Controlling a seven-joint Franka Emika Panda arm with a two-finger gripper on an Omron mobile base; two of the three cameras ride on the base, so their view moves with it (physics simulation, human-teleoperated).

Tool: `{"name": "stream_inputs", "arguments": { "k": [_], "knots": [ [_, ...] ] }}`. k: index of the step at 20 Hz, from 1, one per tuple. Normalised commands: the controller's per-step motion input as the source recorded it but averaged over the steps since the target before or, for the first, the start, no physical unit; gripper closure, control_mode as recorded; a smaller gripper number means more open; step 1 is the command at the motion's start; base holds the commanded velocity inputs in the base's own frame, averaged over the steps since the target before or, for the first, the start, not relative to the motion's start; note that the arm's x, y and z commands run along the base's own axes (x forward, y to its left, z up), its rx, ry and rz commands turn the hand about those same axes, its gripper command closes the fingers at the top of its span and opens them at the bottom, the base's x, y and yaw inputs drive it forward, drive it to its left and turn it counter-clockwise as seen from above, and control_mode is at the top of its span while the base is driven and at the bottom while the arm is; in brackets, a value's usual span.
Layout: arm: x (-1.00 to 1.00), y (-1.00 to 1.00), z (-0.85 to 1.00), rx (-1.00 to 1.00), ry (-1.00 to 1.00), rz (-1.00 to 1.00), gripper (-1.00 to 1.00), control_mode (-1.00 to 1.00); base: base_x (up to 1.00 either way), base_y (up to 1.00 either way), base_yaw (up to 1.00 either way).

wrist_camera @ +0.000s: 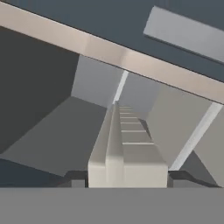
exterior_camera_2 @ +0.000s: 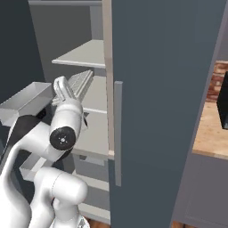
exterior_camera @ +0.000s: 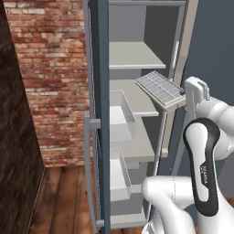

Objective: The ice cube tray has been filled with water. Take the tray and place it in the freezer to make ice. Close the freezer door after placing the tray.

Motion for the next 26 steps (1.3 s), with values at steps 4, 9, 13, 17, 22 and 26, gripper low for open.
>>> {"name": "stream_inputs", "arguments": {
  "k": [4, 9, 13, 17, 22, 26],
  "knots": [
    [0.0, 0.11, 0.41, 0.0, -0.08, -0.09, 1.0, -1.0, 0.0, 0.0, 0.0],
    [0.0, 0.17, 0.35, 0.0, 0.0, -0.06, 1.0, -1.0, 0.0, 0.0, 0.0],
    [0.0, 0.22, 0.29, 0.0, 0.01, -0.04, 1.0, -1.0, 0.0, 0.0, 0.0],
    [0.0, 0.16, 0.33, 0.03, 0.04, -0.02, 1.0, -1.0, 0.0, 0.0, 0.0],
    [0.0, 0.03, 0.29, 0.09, 0.05, -0.02, 1.0, -1.0, 0.0, 0.0, 0.0],
    [0.0, 0.0, 0.17, 0.13, 0.06, 0.0, 1.0, -1.0, 0.0, 0.0, 0.0]
  ]
}}
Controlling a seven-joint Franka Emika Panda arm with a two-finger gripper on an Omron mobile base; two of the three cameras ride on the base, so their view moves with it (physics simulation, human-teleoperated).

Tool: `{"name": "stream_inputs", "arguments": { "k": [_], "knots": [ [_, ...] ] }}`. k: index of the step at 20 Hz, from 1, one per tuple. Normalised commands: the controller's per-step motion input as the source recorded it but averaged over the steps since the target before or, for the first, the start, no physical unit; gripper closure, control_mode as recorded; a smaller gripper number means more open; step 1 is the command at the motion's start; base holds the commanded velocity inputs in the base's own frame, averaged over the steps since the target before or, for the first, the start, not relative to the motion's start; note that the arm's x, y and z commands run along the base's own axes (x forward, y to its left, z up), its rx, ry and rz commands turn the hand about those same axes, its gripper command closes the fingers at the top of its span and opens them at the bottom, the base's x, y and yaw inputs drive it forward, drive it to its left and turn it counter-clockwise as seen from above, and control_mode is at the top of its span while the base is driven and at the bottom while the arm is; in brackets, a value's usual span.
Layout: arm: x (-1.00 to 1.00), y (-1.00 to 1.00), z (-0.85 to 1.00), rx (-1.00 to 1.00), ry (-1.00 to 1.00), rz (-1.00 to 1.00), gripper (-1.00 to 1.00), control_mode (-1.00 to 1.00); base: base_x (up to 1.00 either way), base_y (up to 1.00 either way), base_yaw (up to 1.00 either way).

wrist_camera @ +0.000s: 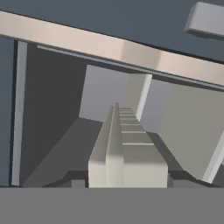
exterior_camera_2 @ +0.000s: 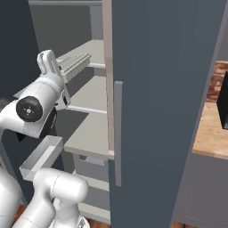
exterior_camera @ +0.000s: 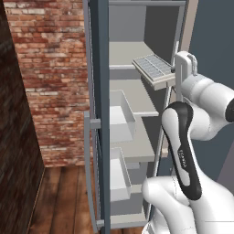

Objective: The ice cube tray has been filled with water. Take the tray and place it in the freezer to make ice. Close the freezer door after placing the tray.

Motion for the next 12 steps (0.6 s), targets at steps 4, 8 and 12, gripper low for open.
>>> {"name": "stream_inputs", "arguments": {
  "k": [4, 8, 12],
  "knots": [
    [0.0, 0.0, 0.02, 0.14, 0.03, 0.0, 1.0, -1.0, 0.0, 0.0, 0.0],
    [0.0, 0.0, 0.0, 0.15, 0.0, -0.02, 1.0, -1.0, 0.0, 0.0, 0.0],
    [0.01, 0.04, 0.0, 0.13, 0.0, -0.05, 1.0, -1.0, 0.0, 0.0, 0.0]
  ]
}}
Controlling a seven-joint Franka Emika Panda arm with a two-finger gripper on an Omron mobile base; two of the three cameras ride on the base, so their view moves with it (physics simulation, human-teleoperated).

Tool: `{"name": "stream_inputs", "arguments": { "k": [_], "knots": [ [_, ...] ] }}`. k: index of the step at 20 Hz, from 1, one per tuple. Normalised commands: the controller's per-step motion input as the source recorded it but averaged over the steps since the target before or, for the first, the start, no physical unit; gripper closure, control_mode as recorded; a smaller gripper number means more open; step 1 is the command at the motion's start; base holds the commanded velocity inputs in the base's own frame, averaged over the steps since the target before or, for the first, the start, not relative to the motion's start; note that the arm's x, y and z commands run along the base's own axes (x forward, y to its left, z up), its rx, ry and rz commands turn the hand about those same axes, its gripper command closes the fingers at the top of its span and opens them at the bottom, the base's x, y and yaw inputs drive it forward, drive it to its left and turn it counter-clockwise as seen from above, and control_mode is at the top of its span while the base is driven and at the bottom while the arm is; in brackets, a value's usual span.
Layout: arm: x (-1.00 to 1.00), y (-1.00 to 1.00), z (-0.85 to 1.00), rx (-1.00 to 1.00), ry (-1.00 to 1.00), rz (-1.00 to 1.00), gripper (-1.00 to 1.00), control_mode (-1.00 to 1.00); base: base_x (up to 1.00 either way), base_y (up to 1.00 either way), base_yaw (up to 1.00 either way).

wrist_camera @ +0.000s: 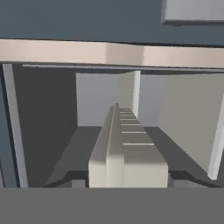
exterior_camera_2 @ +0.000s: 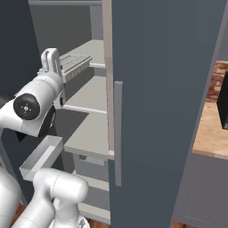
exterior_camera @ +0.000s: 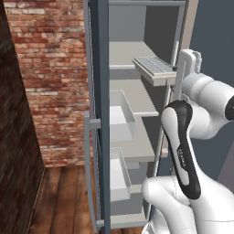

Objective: The ice cube tray has been filled with water. Take the tray and place it in the freezer to make ice. Close the freezer door after placing the tray.

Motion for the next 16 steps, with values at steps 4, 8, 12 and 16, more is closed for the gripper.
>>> {"name": "stream_inputs", "arguments": {
  "k": [4, 8, 12, 16],
  "knots": [
    [0.01, 0.05, 0.0, 0.11, 0.0, -0.06, 1.0, -1.0, 0.0, 0.0, 0.0],
    [0.02, 0.05, 0.02, 0.06, 0.0, -0.02, 1.0, -1.0, 0.0, 0.0, 0.0],
    [0.1, 0.06, 0.09, 0.01, 0.0, 0.0, 1.0, -1.0, 0.0, 0.0, 0.0],
    [0.14, 0.03, 0.14, 0.0, 0.0, 0.0, 1.0, -1.0, 0.0, 0.0, 0.0]
  ]
}}
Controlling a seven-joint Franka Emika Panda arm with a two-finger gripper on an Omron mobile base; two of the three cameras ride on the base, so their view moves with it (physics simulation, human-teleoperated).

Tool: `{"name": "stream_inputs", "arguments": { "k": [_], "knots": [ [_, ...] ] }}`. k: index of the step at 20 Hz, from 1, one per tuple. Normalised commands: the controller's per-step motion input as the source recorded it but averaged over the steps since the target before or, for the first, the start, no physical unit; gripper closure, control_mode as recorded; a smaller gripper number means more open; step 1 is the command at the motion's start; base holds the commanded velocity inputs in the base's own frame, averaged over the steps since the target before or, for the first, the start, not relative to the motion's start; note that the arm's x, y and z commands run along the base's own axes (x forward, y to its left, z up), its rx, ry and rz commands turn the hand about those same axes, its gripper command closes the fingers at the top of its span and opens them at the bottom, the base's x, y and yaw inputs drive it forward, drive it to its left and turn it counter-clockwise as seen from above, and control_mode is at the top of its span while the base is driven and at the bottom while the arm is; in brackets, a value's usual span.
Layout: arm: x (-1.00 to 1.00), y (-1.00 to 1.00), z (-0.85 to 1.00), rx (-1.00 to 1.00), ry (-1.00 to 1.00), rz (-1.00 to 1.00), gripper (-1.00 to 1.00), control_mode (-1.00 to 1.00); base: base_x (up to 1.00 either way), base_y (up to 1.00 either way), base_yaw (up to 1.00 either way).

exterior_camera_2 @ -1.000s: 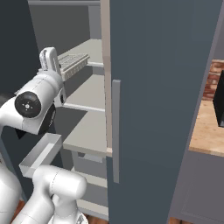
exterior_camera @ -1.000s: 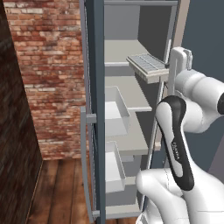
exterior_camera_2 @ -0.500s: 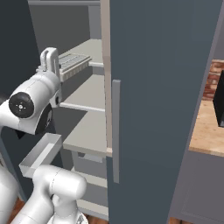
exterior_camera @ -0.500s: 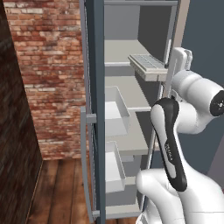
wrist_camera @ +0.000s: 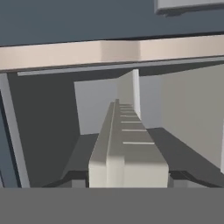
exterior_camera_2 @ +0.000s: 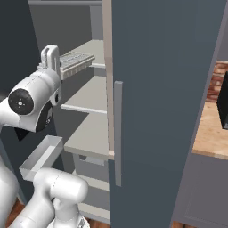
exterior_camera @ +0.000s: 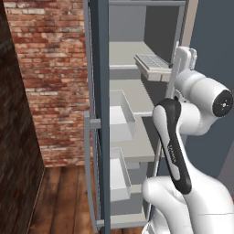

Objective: The ice cube tray has been filled with water. Take the tray and place it in the freezer to make ice. Close the freezer door after placing the tray.

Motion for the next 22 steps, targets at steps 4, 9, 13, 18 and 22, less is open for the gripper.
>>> {"name": "stream_inputs", "arguments": {
  "k": [4, 9, 13, 18, 22],
  "knots": [
    [0.09, 0.04, 0.09, 0.0, 0.0, 0.0, 1.0, -1.0, 0.0, 0.0, 0.0],
    [0.04, 0.02, 0.05, -0.04, 0.0, 0.0, 1.0, -1.0, 0.0, 0.0, 0.0],
    [0.04, 0.08, 0.01, -0.1, -0.02, 0.0, 1.0, -1.0, 0.0, 0.0, 0.0],
    [0.15, 0.02, 0.03, -0.08, -0.01, 0.0, 1.0, -1.0, 0.0, 0.0, 0.0],
    [0.33, 0.0, 0.11, -0.03, 0.0, 0.0, 1.0, -1.0, 0.0, 0.0, 0.0]
  ]
}}
